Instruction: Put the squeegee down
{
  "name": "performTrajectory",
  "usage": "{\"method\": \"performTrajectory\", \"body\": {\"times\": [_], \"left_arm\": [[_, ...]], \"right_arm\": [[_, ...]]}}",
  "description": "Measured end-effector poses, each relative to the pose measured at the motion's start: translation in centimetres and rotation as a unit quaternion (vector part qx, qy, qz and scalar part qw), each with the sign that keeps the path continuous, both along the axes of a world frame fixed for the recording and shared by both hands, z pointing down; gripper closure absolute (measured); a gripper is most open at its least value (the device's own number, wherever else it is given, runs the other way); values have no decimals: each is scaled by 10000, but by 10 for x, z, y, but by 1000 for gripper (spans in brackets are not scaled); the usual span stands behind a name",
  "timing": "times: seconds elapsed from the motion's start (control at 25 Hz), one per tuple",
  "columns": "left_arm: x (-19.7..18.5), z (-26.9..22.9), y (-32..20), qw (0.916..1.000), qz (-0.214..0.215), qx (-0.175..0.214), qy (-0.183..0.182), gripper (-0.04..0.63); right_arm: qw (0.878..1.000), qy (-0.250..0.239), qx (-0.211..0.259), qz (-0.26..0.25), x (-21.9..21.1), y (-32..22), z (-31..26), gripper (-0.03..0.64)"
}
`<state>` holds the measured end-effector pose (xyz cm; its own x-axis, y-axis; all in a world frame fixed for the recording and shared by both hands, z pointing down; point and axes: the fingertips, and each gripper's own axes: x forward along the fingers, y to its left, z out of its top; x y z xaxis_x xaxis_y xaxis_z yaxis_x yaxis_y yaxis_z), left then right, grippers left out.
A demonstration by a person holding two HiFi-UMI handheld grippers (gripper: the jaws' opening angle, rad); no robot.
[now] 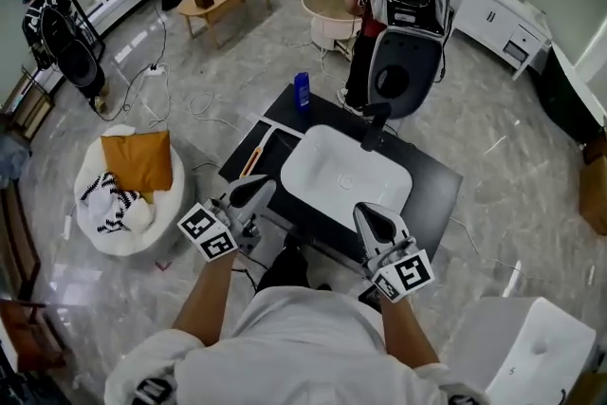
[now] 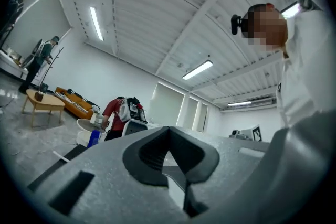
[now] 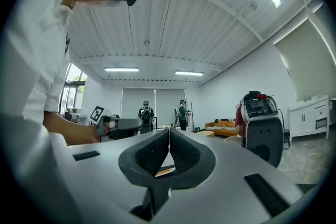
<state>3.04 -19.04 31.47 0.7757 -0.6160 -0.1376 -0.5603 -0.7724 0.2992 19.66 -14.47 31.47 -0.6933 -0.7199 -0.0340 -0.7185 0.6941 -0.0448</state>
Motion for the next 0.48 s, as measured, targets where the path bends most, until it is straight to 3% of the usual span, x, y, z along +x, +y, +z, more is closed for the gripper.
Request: {"method": "performTrajectory", "body": {"times": [0.2, 0.32, 0.48], "left_arm": [[7, 14, 74, 9999, 96, -116, 41, 578], [6, 30, 102, 9994, 76, -329, 0, 580], [-17, 44, 123, 9984, -362, -245, -360, 580]], "right_arm": [[9995, -185, -225, -89, 1, 46, 15, 601], [9984, -267, -478, 142, 6, 64, 32, 601], [9974, -142, -579, 398, 1, 86, 46, 601]]}}
